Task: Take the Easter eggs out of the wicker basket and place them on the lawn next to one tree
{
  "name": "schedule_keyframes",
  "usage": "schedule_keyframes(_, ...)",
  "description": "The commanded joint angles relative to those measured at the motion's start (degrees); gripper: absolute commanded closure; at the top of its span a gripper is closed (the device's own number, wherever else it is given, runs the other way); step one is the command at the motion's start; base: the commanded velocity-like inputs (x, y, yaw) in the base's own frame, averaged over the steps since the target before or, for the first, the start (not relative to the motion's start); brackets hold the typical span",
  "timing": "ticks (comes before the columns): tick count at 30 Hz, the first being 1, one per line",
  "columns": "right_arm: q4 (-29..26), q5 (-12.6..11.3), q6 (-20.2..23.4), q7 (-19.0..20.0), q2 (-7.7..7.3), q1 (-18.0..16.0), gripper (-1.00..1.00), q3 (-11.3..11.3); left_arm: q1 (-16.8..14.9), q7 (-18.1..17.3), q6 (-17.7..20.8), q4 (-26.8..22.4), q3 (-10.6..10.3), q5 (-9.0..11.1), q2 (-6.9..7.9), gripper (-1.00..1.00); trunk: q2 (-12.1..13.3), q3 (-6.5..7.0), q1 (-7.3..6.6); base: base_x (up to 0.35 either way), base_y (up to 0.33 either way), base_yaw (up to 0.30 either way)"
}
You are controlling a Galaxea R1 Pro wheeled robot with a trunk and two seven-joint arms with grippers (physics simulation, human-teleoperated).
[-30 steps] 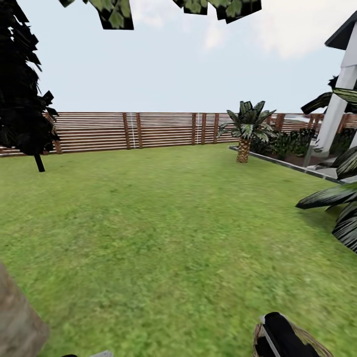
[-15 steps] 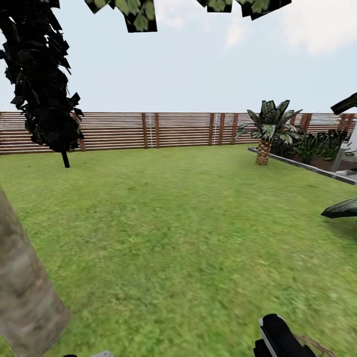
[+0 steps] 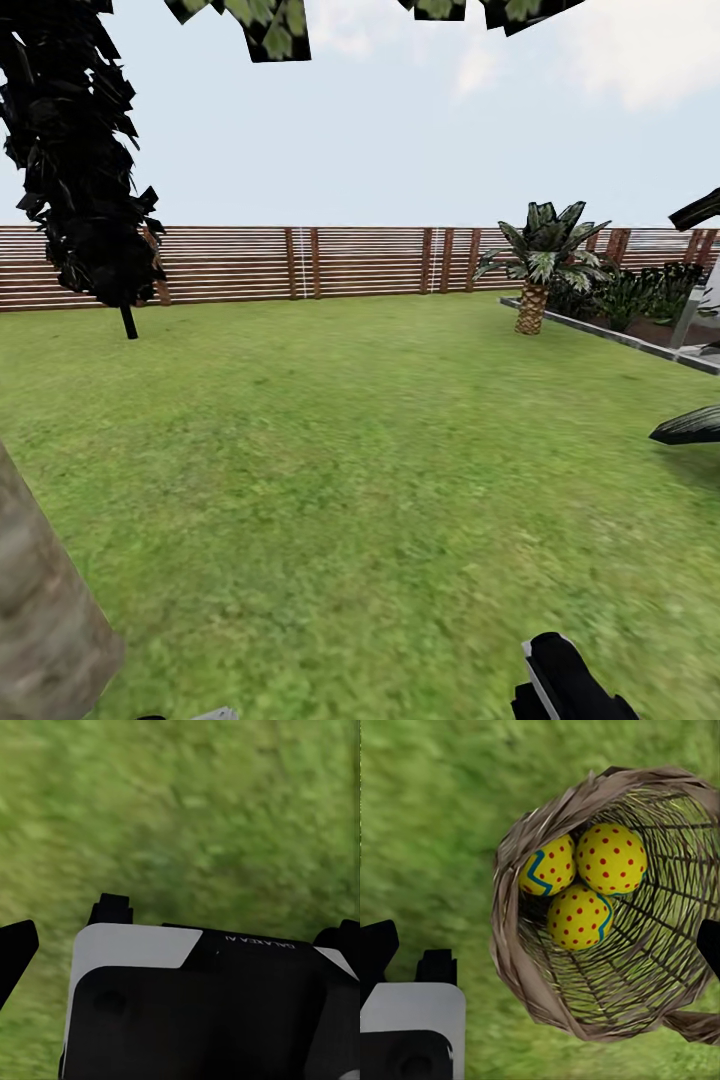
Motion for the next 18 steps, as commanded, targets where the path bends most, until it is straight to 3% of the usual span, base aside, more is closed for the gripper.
schedule_keyframes(1,-0.01,0.03,0.28,-0.10,-0.05,-0.03,-1.00,0.24,-0.03,0.16,0.26,-0.06,0.15,0.34,-0.04,-1.00,-0.04,-0.06,0.00,0.002,-0.002,0.000)
schedule_keyframes(5,0.08,-0.02,0.28,-0.02,-0.07,-0.03,-1.00,0.18,-0.03,0.16,0.26,-0.03,0.11,0.34,-0.06,-1.00,-0.04,-0.06,0.00,0.000,0.000,0.000)
schedule_keyframes(18,-0.24,-0.36,0.31,0.04,-0.20,-0.03,-1.00,-0.25,-0.03,0.25,0.19,1.63,0.03,0.24,-0.36,-1.00,-5.25,-2.40,2.85,0.000,0.000,0.000)
